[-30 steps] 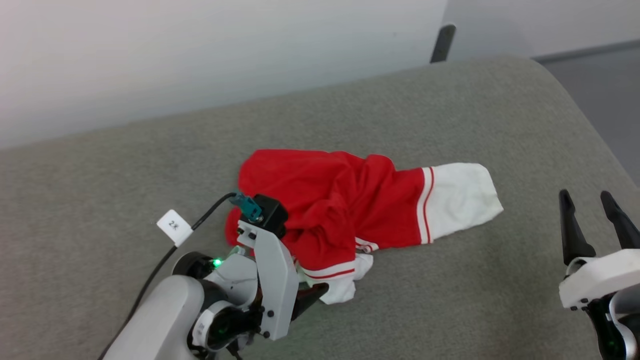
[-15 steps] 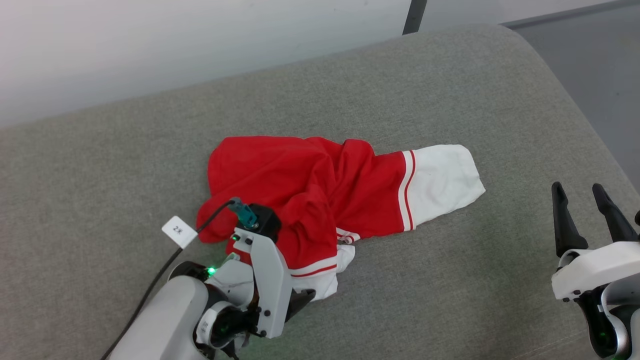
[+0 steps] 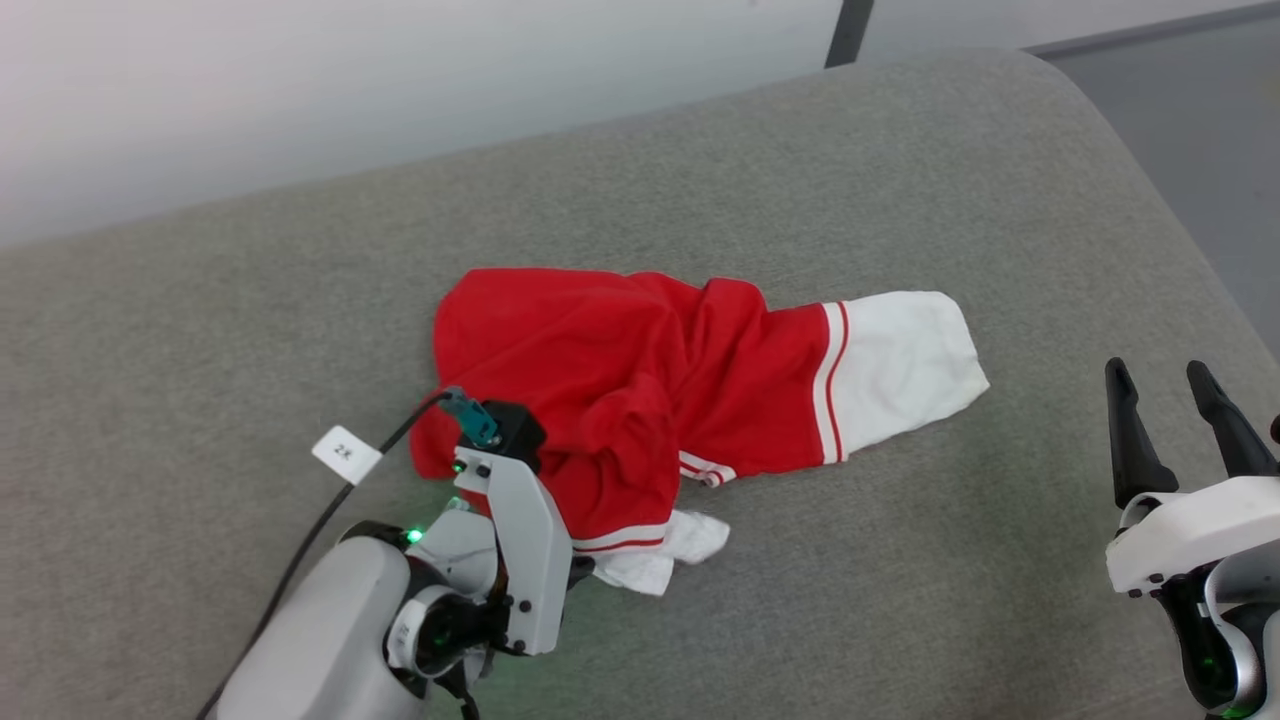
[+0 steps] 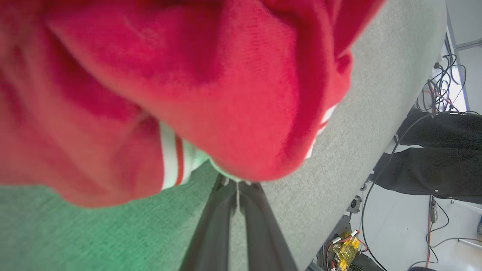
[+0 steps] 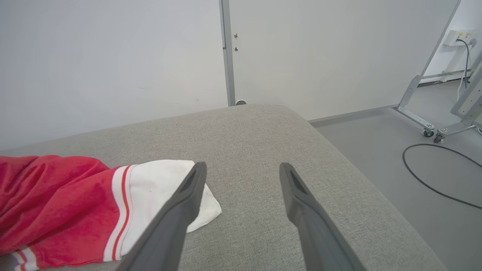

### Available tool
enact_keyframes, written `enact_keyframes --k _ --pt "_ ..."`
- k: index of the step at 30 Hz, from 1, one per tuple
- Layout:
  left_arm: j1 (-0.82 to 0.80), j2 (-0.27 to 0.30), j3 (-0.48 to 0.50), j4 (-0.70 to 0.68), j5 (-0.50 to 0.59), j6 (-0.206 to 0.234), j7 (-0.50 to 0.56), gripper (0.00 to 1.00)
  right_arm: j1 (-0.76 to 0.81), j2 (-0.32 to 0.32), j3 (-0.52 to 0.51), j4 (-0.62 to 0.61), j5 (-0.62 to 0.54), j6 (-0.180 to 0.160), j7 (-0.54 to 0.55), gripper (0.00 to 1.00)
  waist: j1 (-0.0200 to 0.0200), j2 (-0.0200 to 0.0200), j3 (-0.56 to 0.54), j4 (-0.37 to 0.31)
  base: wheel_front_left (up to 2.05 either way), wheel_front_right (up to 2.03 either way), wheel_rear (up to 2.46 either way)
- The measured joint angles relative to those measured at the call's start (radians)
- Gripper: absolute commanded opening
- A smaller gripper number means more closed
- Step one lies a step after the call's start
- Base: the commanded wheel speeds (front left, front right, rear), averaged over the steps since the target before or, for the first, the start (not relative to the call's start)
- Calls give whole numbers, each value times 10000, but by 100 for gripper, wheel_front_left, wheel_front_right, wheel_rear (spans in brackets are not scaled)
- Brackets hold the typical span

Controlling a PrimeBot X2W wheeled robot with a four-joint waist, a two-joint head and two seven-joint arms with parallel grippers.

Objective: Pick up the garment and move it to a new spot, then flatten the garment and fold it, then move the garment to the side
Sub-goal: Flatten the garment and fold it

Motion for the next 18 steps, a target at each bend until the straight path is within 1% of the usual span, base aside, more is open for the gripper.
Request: enact_keyframes --k 4,8,13,15,18 --pt "-35 186 2 -153 -54 -6 268 0 16 -58 -35 -10 -12 0 69 100 0 0 -110 171 0 0 0" --pt "-33 535 86 -654 -96 73 533 0 168 -130 -84 -75 -29 0 171 100 0 0 -270 399 0 0 0" --pt "-23 1168 441 -1390 -117 253 721 0 385 -194 -92 -205 -52 0 324 100 0 0 -492 782 0 0 0" --pt "-23 1434 640 -1595 -81 378 694 0 458 -213 -100 -276 -75 0 426 100 0 0 -581 955 0 0 0" --pt "-23 1868 913 -1808 52 443 608 0 583 -205 -81 -424 -123 0 531 100 0 0 -717 1205 0 0 0"
